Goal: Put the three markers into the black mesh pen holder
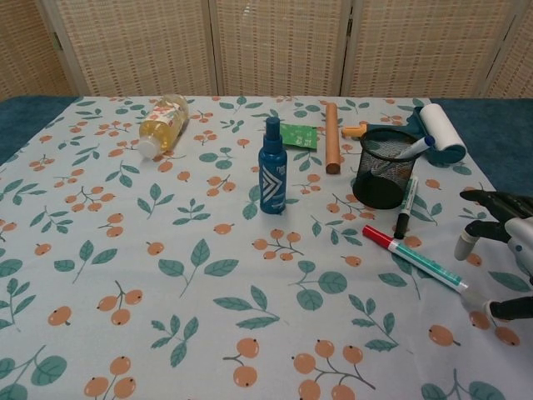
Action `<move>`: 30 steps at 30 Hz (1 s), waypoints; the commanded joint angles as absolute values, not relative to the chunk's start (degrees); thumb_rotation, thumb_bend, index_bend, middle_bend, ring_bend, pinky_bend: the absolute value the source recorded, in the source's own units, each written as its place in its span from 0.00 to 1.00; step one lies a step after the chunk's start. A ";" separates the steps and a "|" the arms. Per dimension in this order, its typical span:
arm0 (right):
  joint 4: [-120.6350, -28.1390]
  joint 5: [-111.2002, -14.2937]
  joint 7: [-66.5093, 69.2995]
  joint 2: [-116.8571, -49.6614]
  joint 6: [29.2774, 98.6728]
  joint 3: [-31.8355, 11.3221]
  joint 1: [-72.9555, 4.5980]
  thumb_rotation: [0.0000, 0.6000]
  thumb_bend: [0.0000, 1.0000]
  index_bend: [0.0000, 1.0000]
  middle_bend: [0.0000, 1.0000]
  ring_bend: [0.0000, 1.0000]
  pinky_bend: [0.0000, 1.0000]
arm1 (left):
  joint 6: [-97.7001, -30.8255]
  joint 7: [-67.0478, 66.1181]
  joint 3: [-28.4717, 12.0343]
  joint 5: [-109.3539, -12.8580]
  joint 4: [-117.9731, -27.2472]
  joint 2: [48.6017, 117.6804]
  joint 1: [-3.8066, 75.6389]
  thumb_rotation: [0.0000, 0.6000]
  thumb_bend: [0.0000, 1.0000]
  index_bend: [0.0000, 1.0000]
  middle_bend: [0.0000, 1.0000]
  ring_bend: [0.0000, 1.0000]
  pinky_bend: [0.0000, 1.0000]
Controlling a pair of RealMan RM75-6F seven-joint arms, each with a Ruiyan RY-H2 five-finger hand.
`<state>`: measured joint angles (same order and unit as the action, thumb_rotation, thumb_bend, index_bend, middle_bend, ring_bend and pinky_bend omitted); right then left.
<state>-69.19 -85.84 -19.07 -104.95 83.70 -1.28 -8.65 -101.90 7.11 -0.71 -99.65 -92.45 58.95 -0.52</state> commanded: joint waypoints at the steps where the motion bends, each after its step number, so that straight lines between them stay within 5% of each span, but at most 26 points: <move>1: -67.54 -85.13 -18.83 -105.90 82.83 -2.18 -9.15 1.00 0.24 0.44 0.05 0.00 0.00 | -102.06 7.22 -0.79 -99.50 -92.43 58.90 -0.64 1.00 0.42 0.00 0.02 0.01 0.27; 15: -63.71 -83.56 -14.34 -104.40 81.03 -8.70 -13.60 1.00 0.24 0.44 0.05 0.00 0.00 | -102.70 6.21 -0.77 -99.58 -92.73 58.99 -1.23 1.00 0.42 0.00 0.02 0.01 0.27; 22: -72.77 -81.44 -14.64 -99.54 76.91 -7.43 -13.54 1.00 0.24 0.44 0.05 0.00 0.00 | -102.15 5.66 -0.91 -99.22 -92.94 59.19 -1.10 1.00 0.42 0.00 0.02 0.01 0.27; 30: -73.25 -79.53 -19.10 -102.53 74.40 -6.17 -14.27 1.00 0.24 0.44 0.06 0.00 0.00 | -101.43 7.10 -0.95 -99.27 -92.50 58.99 -0.56 1.00 0.42 0.00 0.02 0.01 0.27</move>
